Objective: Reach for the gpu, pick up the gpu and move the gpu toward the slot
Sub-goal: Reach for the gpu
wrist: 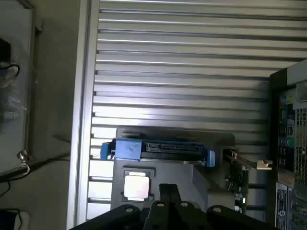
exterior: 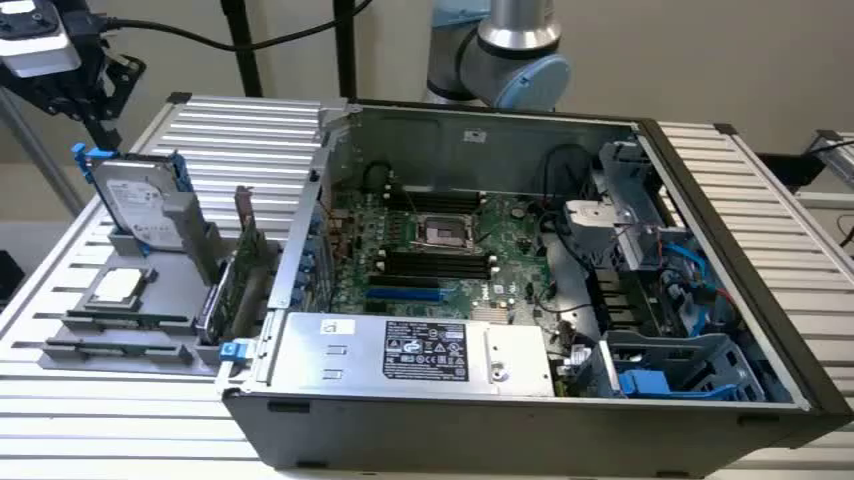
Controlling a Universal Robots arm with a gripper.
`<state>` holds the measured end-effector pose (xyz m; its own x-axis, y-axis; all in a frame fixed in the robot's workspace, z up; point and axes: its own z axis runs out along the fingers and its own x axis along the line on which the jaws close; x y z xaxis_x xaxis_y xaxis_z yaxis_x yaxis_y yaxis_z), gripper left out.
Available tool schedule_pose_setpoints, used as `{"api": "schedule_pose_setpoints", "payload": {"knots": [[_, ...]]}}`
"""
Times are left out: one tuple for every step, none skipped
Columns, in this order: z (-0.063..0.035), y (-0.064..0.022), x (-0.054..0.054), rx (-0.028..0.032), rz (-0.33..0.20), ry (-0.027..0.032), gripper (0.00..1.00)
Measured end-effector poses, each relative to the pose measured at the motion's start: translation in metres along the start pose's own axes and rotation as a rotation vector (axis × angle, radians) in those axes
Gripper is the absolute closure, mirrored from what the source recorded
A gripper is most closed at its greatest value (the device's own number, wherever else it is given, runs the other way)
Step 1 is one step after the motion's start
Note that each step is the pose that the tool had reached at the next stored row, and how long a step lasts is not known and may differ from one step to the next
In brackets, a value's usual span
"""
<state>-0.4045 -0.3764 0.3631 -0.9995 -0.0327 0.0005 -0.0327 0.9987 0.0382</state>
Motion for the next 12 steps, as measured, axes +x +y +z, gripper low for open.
{"api": "schedule_pose_setpoints", "payload": {"knots": [[0.0, 0.0, 0.0, 0.0, -0.001, 0.0, 0.89], [0.0, 0.0, 0.0, 0.0, -0.002, 0.0001, 0.89], [0.0, 0.0, 0.0, 0.0, -0.003, 0.0001, 0.89], [0.0, 0.0, 0.0, 0.0, -0.004, 0.0002, 0.89], [0.0, 0.0, 0.0, 0.0, -0.004, 0.0001, 0.89], [0.0, 0.0, 0.0, 0.0, -0.005, 0.0002, 0.89], [0.0, 0.0, 0.0, 0.0, -0.006, 0.0002, 0.89], [0.0, 0.0, 0.0, 0.0, -0.007, 0.0003, 0.89], [0.0, 0.0, 0.0, 0.0, -0.008, 0.0003, 0.89], [0.0, 0.0, 0.0, 0.0, -0.009, 0.0004, 0.89], [0.0, 0.0, 0.0, 0.0, -0.01, 0.0004, 0.89], [0.0, 0.0, 0.0, 0.0, -0.011, 0.0004, 0.89]]}}
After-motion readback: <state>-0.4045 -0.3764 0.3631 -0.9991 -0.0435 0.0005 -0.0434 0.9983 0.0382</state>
